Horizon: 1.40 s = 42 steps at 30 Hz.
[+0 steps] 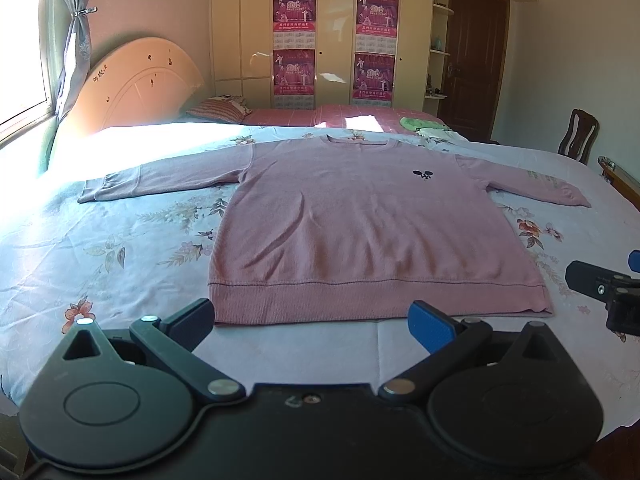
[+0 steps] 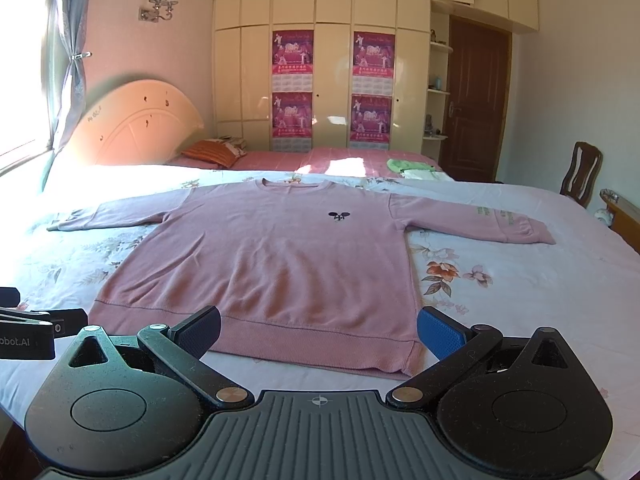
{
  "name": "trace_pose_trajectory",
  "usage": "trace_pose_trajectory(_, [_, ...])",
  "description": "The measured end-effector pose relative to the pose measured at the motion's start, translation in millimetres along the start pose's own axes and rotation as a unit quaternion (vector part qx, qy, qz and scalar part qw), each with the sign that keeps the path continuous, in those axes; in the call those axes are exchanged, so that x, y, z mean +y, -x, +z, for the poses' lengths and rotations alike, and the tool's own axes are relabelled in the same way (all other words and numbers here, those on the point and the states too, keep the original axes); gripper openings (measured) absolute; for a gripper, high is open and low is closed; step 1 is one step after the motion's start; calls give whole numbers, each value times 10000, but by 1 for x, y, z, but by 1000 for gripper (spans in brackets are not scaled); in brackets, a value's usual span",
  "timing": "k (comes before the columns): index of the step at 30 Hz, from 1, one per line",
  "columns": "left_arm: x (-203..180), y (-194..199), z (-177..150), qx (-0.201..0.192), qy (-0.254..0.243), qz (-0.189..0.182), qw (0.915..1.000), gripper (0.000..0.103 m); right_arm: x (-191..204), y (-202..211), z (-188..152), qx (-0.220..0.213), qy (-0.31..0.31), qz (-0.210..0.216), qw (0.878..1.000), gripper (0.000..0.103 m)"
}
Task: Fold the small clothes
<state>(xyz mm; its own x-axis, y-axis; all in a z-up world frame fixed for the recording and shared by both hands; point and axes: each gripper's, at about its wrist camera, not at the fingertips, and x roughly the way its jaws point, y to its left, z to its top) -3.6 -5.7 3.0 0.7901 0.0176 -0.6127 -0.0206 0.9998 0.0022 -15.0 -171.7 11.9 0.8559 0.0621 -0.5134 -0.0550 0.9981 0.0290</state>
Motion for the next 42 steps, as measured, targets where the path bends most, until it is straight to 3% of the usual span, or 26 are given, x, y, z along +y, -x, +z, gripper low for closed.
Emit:
trace_pose_trajectory(5, [3, -3, 4, -46, -81, -5, 10000, 103, 0, -5, 1, 53, -4, -51, 10000, 103])
trace_pose_trajectory(13, [1, -19, 17, -70, -12, -475, 9988, 103, -14, -17, 10, 110, -163, -245, 9995, 103])
trace_pose_trajectory(15, [-1, -28, 19, 34, 48, -664, 9978, 103, -19, -22, 12, 123, -167, -357, 9991, 103])
trace_pose_trajectory(27, [-23, -90, 49, 90, -88, -782, 9969, 103, -74, -79, 28, 402, -565, -798, 9944, 103])
trace_pose_trajectory(31, [-30, -118, 67, 111, -218, -825, 9963, 84, -93, -101, 38, 372, -654, -969, 9924, 103])
trace_pose_trajectory(37, [-39, -157, 90, 32, -218, -707, 9973, 84, -122, -132, 57, 235, -718, -1144, 9906, 102])
trace_pose_trajectory(40, [-42, -175, 100, 5, -147, -690, 9975, 84, -139, -152, 65, 318, -817, -1257, 9882, 68])
trace_pose_trajectory(42, [-42, -186, 105, -21, -71, -684, 9976, 84, -152, -165, 69, 335, -969, -1247, 9869, 68])
